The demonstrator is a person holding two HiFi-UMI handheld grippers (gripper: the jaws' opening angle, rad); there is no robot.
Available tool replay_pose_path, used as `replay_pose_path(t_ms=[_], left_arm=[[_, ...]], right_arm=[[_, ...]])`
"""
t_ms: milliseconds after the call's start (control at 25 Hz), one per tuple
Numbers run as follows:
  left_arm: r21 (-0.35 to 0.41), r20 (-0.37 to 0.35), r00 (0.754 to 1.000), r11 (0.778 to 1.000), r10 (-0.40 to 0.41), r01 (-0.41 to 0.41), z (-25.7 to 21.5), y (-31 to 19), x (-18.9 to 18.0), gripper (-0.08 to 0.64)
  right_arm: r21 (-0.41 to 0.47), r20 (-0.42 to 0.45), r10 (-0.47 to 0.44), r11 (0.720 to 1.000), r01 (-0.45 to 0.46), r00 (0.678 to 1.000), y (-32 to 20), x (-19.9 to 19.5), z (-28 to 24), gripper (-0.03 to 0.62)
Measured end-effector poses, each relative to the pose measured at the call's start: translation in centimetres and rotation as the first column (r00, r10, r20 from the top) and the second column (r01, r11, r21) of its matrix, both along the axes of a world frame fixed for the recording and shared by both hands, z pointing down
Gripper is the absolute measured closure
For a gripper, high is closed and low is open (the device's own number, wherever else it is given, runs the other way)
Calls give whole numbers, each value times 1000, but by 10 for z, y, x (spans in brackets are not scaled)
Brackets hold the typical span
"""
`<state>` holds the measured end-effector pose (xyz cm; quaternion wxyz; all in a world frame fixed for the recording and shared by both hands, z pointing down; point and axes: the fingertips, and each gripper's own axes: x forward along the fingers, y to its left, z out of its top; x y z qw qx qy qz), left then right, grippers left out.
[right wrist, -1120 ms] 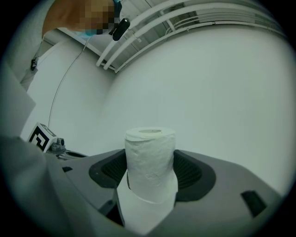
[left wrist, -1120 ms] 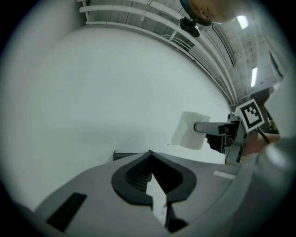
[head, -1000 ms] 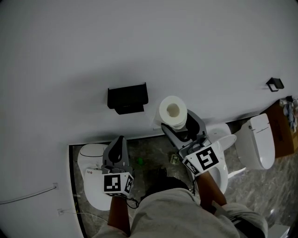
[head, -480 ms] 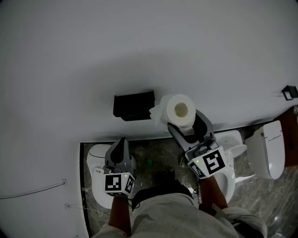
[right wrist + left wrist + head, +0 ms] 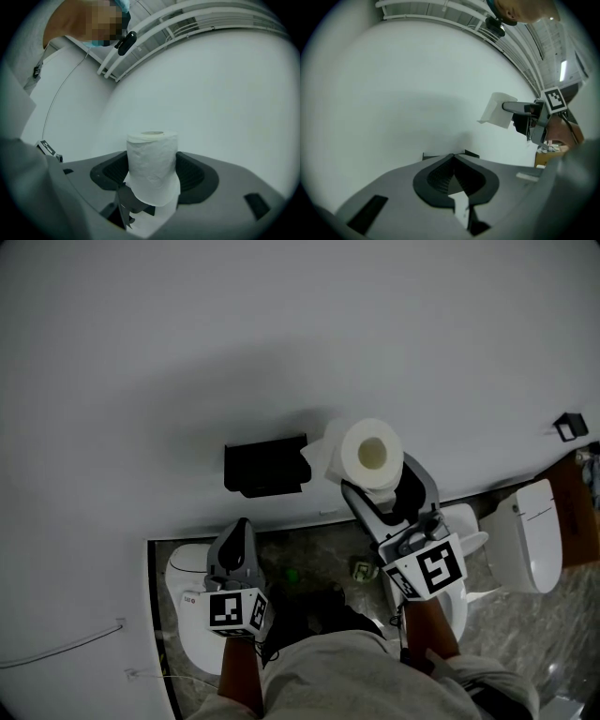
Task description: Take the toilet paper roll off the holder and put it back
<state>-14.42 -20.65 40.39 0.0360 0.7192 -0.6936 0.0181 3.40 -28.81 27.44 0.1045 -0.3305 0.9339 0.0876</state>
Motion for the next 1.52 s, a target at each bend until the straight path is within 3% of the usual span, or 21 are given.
replay_pose_path(t_ms=[320, 520, 600, 1120, 1520], left_arm=[[36, 12, 996, 996, 87, -87, 0, -15, -46, 549], [58, -18, 990, 988, 143, -141, 15, -26, -107, 549], [68, -36, 986, 985, 163, -160, 18, -27, -115, 549], [65, -58, 950, 951, 307, -303, 11, -41, -96, 549], [36, -77, 951, 954, 298, -296, 27, -50, -82, 549]], right_arm=[[24, -36, 102, 995, -101, 994, -2, -41, -15, 278], [14, -76, 151, 988, -151, 986, -1, -106, -3, 278], [7, -85, 168, 986, -168, 982, 0, -117, 0, 278], [-57, -110, 253, 964, -260, 961, -6, -118, 9, 279], [-111, -120, 215, 967, -228, 969, -24, -116, 29, 278]])
